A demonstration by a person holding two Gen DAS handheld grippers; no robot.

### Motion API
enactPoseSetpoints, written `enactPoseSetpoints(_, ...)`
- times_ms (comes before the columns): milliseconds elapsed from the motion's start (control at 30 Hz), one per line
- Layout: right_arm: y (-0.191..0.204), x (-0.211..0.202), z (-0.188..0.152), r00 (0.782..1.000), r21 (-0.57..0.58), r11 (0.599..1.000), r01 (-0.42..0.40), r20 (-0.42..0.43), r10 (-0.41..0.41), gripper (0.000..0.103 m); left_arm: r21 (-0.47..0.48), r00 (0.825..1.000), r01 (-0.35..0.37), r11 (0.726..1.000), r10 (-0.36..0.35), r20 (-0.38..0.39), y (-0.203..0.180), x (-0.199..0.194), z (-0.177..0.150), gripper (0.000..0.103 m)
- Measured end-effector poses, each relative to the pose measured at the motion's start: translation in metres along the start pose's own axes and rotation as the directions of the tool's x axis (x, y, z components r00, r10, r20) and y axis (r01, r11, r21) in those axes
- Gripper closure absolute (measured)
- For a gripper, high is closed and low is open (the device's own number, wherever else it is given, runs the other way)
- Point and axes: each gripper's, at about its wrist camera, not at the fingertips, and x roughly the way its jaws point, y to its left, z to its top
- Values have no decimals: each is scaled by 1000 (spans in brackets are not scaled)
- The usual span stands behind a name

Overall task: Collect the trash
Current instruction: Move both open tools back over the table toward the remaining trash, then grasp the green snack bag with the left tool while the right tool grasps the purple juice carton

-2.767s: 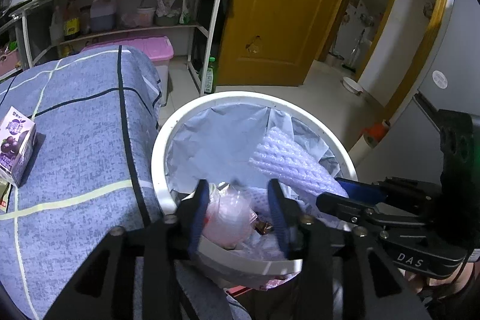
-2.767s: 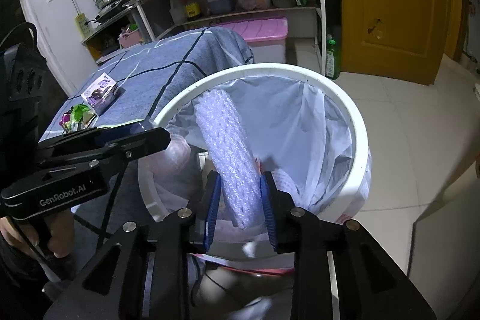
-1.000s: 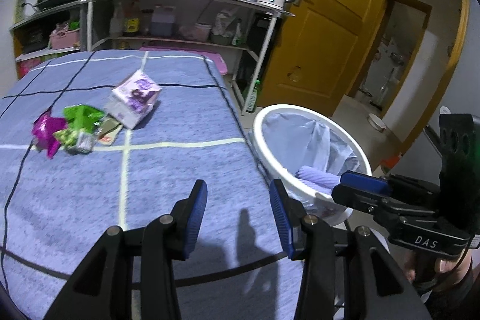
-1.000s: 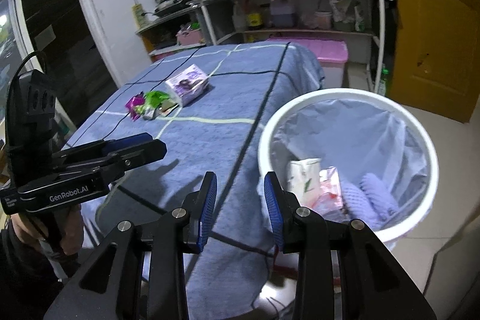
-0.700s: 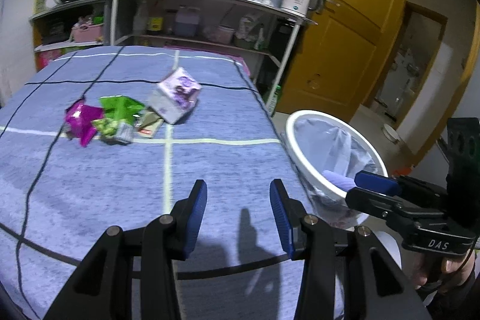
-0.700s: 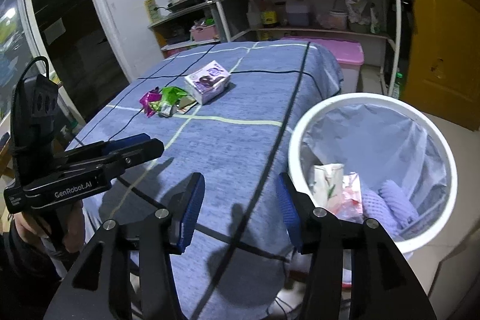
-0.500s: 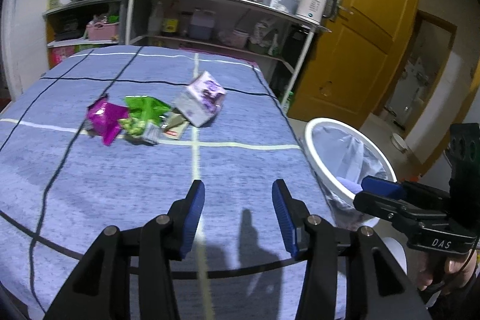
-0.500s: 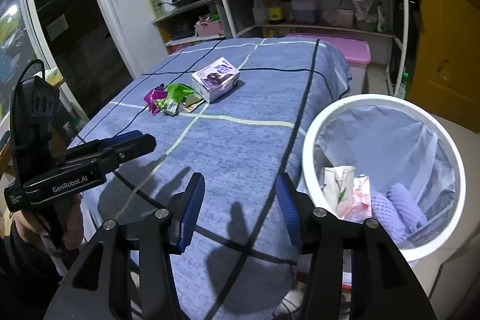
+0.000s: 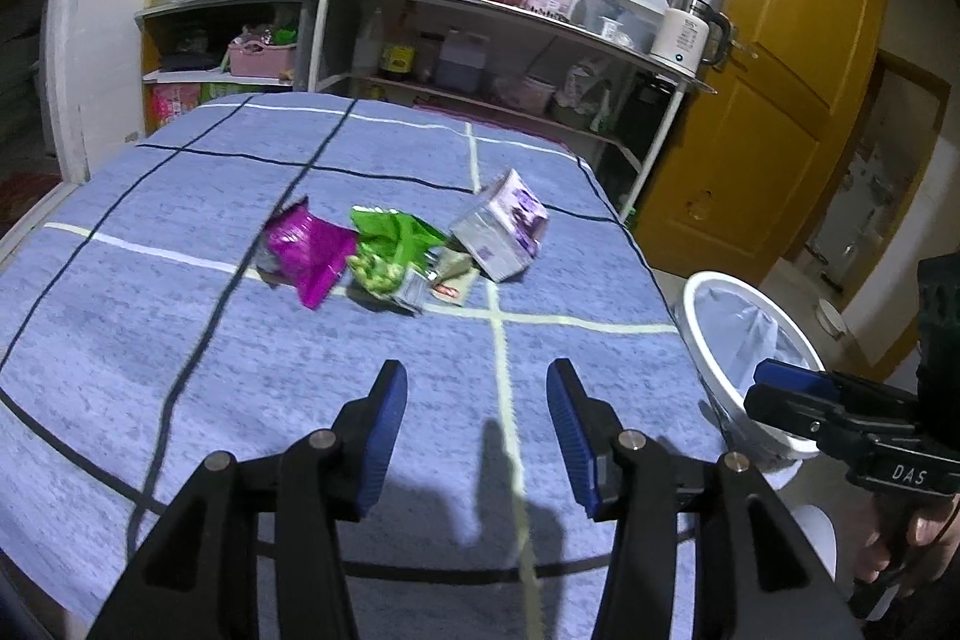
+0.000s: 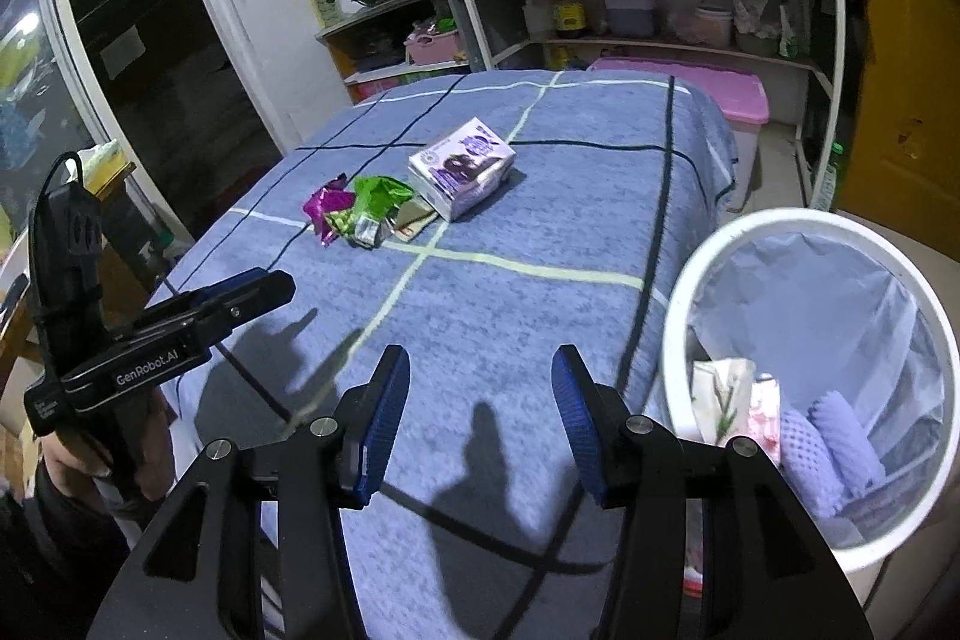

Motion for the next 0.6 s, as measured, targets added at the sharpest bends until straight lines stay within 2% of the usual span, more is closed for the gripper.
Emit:
enactPoseSetpoints(267, 10, 17, 20, 1000, -11, 1000, -17, 0, 17, 52, -6, 1000, -25, 1000, 25, 16, 16, 12, 19, 48)
enactPoseSetpoints(600, 16, 43, 56, 1000, -16, 1000, -13, 8, 13, 52, 5, 998, -58, 998, 58, -11, 28, 53, 40, 48)
